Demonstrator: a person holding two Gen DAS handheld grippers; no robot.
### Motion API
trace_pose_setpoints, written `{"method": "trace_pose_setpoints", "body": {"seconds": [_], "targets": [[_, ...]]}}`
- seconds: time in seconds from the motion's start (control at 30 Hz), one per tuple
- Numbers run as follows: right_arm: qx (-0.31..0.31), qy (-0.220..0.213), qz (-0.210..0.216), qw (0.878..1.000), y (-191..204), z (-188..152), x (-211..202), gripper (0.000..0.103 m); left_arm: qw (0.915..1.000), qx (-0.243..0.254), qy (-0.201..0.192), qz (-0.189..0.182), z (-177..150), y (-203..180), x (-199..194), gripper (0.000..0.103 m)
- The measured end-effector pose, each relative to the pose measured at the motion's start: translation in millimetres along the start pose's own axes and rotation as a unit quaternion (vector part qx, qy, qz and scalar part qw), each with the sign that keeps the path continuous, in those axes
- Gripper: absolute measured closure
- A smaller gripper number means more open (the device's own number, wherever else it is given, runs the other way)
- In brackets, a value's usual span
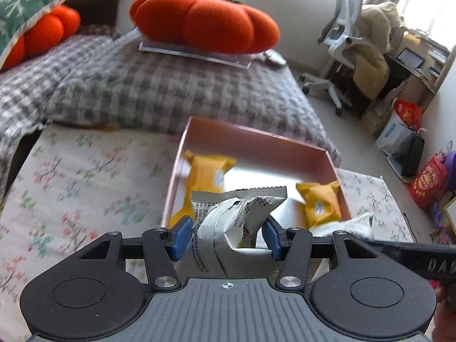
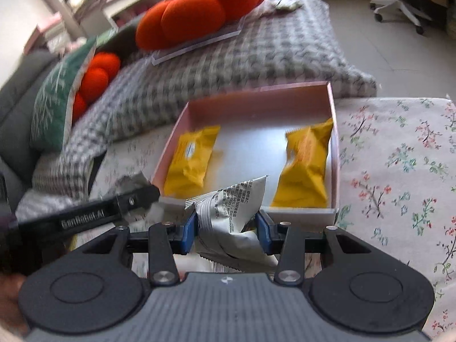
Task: Organize snacks
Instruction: 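Lower both white snacks into the pink box and open both tools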
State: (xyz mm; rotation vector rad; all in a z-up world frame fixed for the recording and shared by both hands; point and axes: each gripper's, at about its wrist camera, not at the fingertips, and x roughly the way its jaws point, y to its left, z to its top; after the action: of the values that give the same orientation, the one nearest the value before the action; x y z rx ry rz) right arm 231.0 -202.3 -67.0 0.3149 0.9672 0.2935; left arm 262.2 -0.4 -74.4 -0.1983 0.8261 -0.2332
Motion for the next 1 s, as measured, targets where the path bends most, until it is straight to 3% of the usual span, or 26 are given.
{"method": "trace_pose_setpoints", "body": {"seconds": [0.3,0.57,0.7,0.83,1.0], "targets": [[0.067,-0.058,-0.01,0.996,-23,21,12,0.063,0.9999,-0.001,-0.015,-0.003,15,-18,44,0.052],[0.096,-0.04,-0.011,0.995,-33,21,41,0.062,0.9997,0.01,-0.01,0.02,7,-27,70,0.05],[0.101,-0.055,-0.013,0.993,-28,22,40,0.058,0.9997,0.008,-0.012,0.017,7,-23,66,0.047],[0.113,-0.069,-0.01,0.991,-31,24,28,0.055,0.9991,0.011,-0.032,0.025,12,-20,51,0.033],[0.113,-0.078,-0.02,0.99,-34,24,9,0.049,0.9986,-0.028,-0.03,0.035,15,-7,34,0.033]]}}
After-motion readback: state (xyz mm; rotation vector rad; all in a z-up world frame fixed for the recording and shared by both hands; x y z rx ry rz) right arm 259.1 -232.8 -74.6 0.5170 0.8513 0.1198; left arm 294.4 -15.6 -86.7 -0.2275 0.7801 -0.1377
